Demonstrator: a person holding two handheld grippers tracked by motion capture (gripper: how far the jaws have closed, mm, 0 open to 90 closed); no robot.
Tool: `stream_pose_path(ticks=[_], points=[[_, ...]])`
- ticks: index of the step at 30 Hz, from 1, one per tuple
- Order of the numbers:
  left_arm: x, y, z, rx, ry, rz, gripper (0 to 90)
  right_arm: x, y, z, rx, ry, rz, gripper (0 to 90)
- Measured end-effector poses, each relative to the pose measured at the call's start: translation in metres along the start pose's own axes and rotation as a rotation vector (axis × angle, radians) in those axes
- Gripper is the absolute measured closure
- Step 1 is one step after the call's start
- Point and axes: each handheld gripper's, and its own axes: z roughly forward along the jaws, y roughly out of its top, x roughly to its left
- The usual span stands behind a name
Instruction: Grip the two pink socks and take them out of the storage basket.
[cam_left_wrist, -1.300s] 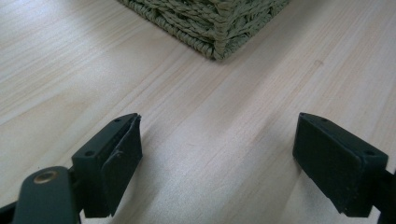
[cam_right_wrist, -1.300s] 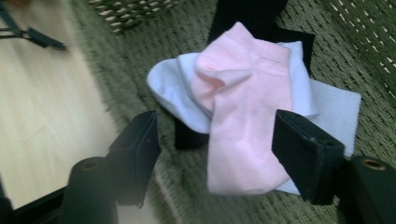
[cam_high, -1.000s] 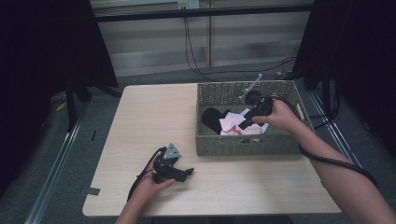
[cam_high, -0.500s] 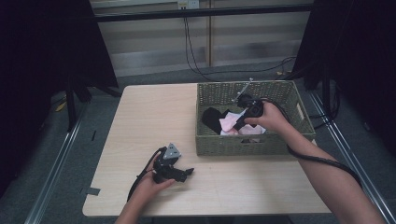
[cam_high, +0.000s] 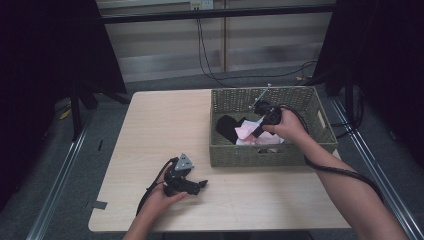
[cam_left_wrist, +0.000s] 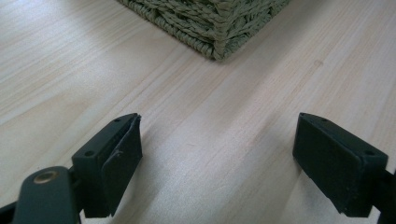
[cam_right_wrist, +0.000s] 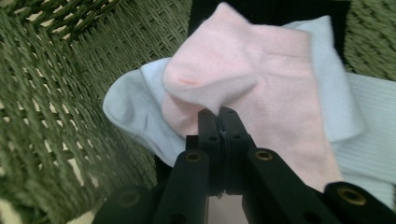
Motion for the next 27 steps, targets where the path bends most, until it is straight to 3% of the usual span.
stream_pose_path(ticks=[4, 19, 27], points=[[0.000, 0.000, 0.000, 0.000, 0.000, 0.001, 15.2, -0.001, -0.002, -0.013, -0.014, 0.003, 0.021, 89.4], [0.000, 0.000, -0.001, 0.006, 0.000, 0.006, 15.2, -0.002, -0.005, -0.088, -0.072, -0.029, 0.007, 89.5], [0.000, 0.000, -0.001, 0.006, 0.001, 0.006, 15.2, 0.001, -0.006, -0.115, -0.094, -0.030, 0.008, 89.5]])
